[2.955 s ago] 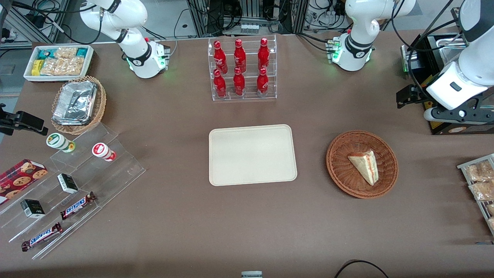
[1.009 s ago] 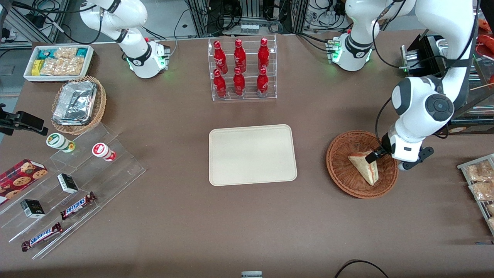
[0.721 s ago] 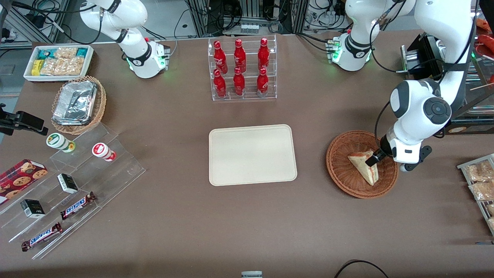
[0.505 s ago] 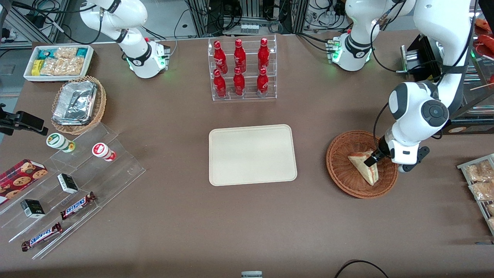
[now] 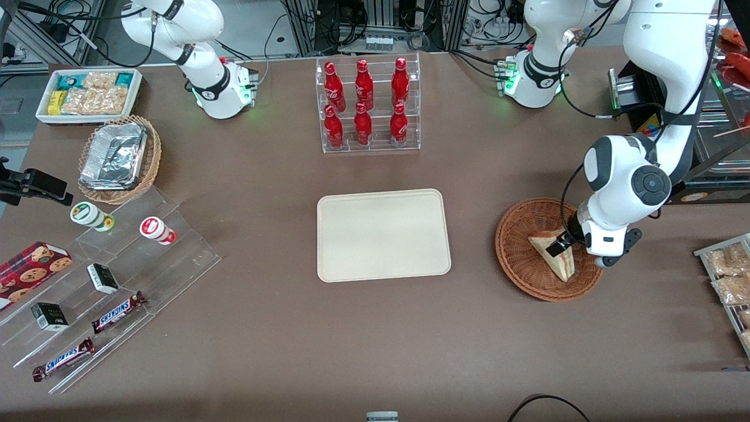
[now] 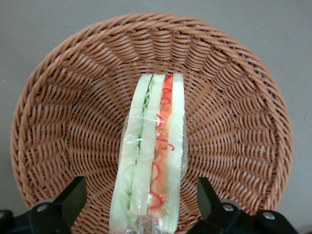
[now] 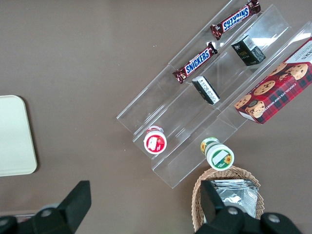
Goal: Place sandwich from basket to tray
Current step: 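Lower the left gripper and close it on the wrapped sandwich, then lift the sandwich and carry it with the left gripper over the tray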
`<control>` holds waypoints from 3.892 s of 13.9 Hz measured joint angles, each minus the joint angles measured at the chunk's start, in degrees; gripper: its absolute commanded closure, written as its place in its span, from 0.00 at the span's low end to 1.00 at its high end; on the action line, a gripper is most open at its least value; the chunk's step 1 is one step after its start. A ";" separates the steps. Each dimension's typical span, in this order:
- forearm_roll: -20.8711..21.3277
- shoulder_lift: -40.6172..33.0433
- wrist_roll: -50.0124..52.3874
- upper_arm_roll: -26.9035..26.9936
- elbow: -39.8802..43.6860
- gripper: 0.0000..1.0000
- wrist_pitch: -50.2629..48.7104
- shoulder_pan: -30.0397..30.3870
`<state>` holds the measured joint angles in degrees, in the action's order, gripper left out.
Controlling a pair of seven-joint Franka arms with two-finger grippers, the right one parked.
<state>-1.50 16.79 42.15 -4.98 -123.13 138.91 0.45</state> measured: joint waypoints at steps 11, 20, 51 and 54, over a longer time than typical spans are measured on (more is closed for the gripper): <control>-0.03 0.44 -0.33 -0.42 8.80 1.00 -8.40 -0.06; -0.02 4.54 -8.09 -2.07 23.75 1.00 -24.16 -10.22; 2.08 29.45 17.18 -1.85 47.31 0.00 -23.23 -40.80; 4.42 29.54 17.34 -1.85 47.94 0.00 -22.98 -40.82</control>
<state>2.93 46.33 59.49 -6.84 -75.20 115.93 -40.37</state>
